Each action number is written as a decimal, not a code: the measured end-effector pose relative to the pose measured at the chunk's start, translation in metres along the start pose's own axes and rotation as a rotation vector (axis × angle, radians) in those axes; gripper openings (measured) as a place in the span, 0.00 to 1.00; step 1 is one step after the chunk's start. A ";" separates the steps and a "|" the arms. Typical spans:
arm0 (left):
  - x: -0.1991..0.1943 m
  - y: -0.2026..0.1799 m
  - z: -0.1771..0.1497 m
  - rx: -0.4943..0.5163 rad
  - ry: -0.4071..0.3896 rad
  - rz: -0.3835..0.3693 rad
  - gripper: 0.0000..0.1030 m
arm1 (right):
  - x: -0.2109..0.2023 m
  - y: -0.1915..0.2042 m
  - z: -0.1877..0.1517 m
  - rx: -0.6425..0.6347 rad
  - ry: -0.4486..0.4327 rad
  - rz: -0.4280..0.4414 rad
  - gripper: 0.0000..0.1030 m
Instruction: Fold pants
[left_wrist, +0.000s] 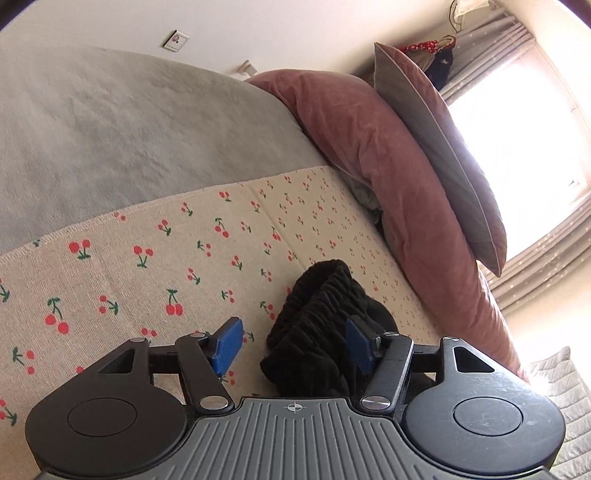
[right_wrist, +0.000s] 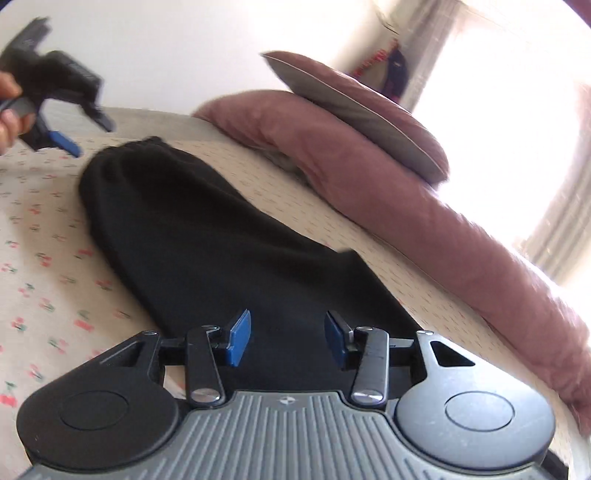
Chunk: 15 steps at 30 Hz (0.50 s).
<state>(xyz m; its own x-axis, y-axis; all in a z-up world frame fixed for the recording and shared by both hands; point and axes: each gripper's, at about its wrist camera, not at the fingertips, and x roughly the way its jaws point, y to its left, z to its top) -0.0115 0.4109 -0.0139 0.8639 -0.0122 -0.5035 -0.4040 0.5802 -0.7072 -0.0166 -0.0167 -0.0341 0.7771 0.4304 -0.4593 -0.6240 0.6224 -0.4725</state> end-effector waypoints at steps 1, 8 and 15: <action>0.000 0.002 0.002 0.001 0.004 -0.006 0.59 | 0.004 0.027 0.015 -0.072 -0.038 0.056 0.40; 0.005 0.015 0.004 -0.039 0.055 -0.024 0.59 | 0.065 0.122 0.097 -0.265 -0.100 0.187 0.39; 0.015 0.008 -0.001 -0.028 0.108 -0.059 0.59 | 0.108 0.106 0.132 -0.111 -0.041 0.204 0.01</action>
<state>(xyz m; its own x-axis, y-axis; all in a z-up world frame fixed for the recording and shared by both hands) -0.0021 0.4150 -0.0275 0.8495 -0.1340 -0.5103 -0.3632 0.5529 -0.7499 0.0118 0.1825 -0.0344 0.6353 0.5677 -0.5236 -0.7719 0.4449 -0.4542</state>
